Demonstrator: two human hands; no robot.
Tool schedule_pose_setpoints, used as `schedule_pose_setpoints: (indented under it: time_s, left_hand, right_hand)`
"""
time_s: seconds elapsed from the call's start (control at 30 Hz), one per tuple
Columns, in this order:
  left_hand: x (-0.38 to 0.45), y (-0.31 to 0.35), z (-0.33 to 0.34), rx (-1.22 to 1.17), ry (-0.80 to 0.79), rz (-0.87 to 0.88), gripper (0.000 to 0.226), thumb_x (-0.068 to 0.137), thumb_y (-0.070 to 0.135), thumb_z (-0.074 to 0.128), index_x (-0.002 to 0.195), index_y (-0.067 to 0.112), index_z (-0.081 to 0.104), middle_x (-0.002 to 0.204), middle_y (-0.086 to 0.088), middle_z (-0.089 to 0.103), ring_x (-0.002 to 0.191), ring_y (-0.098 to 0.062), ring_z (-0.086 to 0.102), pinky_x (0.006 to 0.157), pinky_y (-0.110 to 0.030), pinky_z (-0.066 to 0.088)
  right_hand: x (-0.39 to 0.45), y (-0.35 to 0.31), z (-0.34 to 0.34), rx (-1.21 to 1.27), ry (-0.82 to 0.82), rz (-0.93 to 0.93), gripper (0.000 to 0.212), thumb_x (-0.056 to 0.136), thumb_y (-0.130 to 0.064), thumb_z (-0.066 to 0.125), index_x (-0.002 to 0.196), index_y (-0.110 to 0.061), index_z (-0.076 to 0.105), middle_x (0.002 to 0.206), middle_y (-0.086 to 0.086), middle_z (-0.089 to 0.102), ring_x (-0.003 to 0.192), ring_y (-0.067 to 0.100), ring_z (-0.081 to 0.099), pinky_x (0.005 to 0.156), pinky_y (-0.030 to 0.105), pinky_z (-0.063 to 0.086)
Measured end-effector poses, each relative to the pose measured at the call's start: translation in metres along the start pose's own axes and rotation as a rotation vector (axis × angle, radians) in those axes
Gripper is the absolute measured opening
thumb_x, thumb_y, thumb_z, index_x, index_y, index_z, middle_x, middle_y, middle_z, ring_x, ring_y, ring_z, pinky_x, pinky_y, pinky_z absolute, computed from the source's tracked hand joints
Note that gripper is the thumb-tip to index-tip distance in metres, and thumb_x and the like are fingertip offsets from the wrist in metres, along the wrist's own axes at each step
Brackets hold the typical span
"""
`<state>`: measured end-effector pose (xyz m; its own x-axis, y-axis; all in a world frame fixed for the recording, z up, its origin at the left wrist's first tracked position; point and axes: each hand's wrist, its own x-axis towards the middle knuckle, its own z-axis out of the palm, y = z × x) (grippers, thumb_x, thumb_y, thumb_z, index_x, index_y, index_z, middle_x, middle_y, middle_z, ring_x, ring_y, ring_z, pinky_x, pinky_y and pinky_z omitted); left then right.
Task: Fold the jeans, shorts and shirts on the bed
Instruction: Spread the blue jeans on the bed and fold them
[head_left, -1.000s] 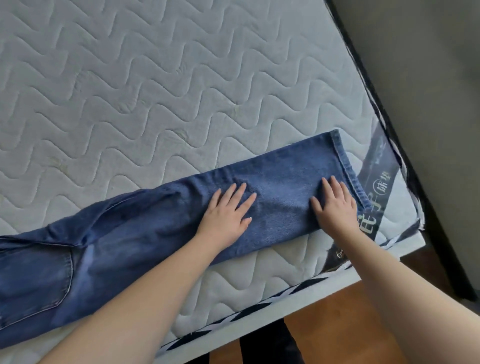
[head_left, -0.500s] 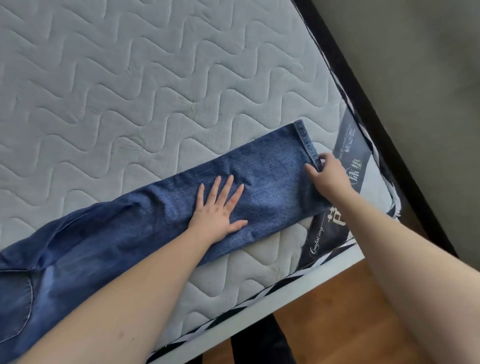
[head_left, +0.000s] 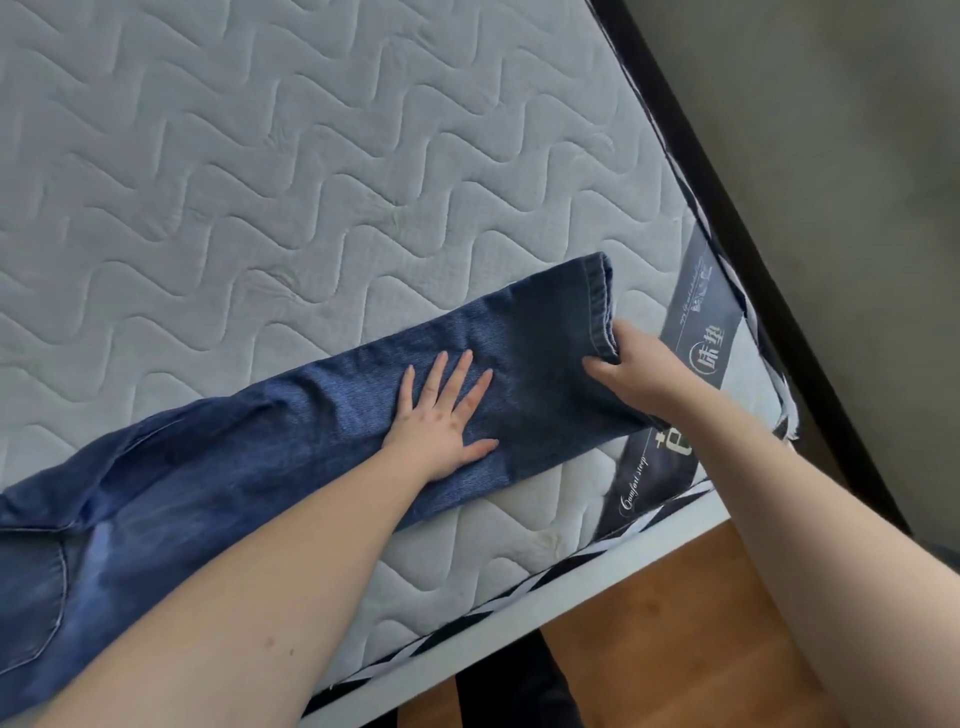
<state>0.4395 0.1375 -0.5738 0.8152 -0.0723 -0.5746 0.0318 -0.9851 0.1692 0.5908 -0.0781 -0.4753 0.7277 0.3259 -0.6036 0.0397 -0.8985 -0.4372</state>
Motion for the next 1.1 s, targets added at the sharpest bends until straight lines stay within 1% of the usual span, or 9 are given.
schedule_pose_setpoints:
  time_s: [0.17,0.23,0.3,0.37,0.47,0.57,0.67,0.9,1.1]
  left_hand:
    - [-0.007,-0.001,-0.018,-0.051,-0.037,0.059,0.086,0.092,0.067,0.032,0.151,0.034,-0.021,0.157,0.0,-0.033,0.145,-0.025,-0.03,0.115,-0.057,-0.014]
    - [-0.019,-0.009,-0.03,-0.093,0.021,0.11,0.079,0.095,0.056,0.039,0.155,0.031,-0.007,0.163,-0.002,-0.016,0.149,-0.022,-0.017,0.12,-0.051,-0.006]
    - [-0.038,-0.022,-0.042,-0.165,0.148,0.127,0.072,0.096,0.047,0.044,0.156,0.03,0.006,0.164,-0.002,0.001,0.151,-0.019,-0.004,0.121,-0.045,0.001]
    - [-0.061,-0.042,-0.05,-0.28,0.274,0.053,0.065,0.096,0.04,0.047,0.154,0.027,0.019,0.162,-0.001,0.016,0.15,-0.019,0.007,0.121,-0.041,0.009]
    - [-0.103,-0.085,-0.051,-0.381,0.423,-0.09,0.055,0.097,0.037,0.042,0.149,0.02,0.035,0.155,-0.005,0.034,0.145,-0.023,0.026,0.118,-0.041,0.02]
    - [-0.148,-0.136,-0.035,-0.32,0.528,-0.204,0.056,0.096,0.039,0.032,0.141,0.01,0.048,0.144,-0.011,0.048,0.137,-0.029,0.04,0.114,-0.046,0.028]
    - [-0.187,-0.178,-0.009,-0.269,0.517,-0.364,0.057,0.096,0.037,0.031,0.141,0.007,0.047,0.147,-0.014,0.045,0.139,-0.032,0.038,0.116,-0.049,0.026]
    - [-0.247,-0.243,0.05,-0.234,0.406,-0.65,0.06,0.1,0.039,0.035,0.153,0.012,0.028,0.159,-0.012,0.027,0.147,-0.029,0.022,0.119,-0.049,0.014]
    - [-0.282,-0.26,0.08,-0.239,0.385,-0.538,0.057,0.097,0.04,0.032,0.147,0.015,0.042,0.157,-0.01,0.031,0.145,-0.026,0.03,0.117,-0.046,0.023]
  right_hand:
    - [-0.026,-0.036,0.007,0.013,0.088,-0.045,0.017,0.096,-0.031,0.05,0.106,-0.022,0.04,0.089,0.005,0.06,0.082,0.032,0.055,0.067,0.038,0.041]
    - [-0.038,-0.053,0.011,0.027,0.083,-0.086,0.024,0.096,-0.028,0.047,0.118,-0.025,0.041,0.089,0.002,0.061,0.083,0.03,0.057,0.068,0.036,0.043]
    - [-0.049,-0.074,0.017,0.027,0.101,-0.116,0.037,0.095,-0.025,0.044,0.13,-0.035,0.035,0.078,-0.011,0.056,0.073,0.02,0.056,0.058,0.029,0.04]
    - [-0.058,-0.098,0.027,0.034,0.122,-0.144,0.051,0.094,-0.023,0.042,0.139,-0.043,0.027,0.074,-0.016,0.053,0.065,0.006,0.051,0.054,0.025,0.037]
    - [-0.068,-0.136,0.049,0.057,0.092,-0.18,0.061,0.093,-0.023,0.04,0.146,-0.046,0.018,0.078,-0.006,0.059,0.068,0.014,0.056,0.058,0.033,0.042]
    - [-0.074,-0.174,0.082,0.015,0.045,-0.233,0.063,0.095,-0.024,0.038,0.147,-0.05,0.013,0.067,-0.01,0.05,0.058,0.007,0.049,0.049,0.025,0.032]
    - [-0.079,-0.208,0.118,-0.071,-0.009,-0.281,0.064,0.098,-0.024,0.036,0.152,-0.042,0.008,0.062,-0.01,0.045,0.053,0.004,0.042,0.048,0.024,0.029]
    - [-0.094,-0.273,0.19,-0.132,-0.065,-0.31,0.066,0.098,-0.023,0.036,0.153,-0.04,0.004,0.059,-0.004,0.048,0.054,0.021,0.05,0.05,0.034,0.033]
    - [-0.109,-0.326,0.25,-0.229,-0.06,-0.287,0.063,0.098,-0.022,0.033,0.154,-0.035,0.004,0.065,-0.003,0.049,0.063,0.026,0.051,0.056,0.035,0.035]
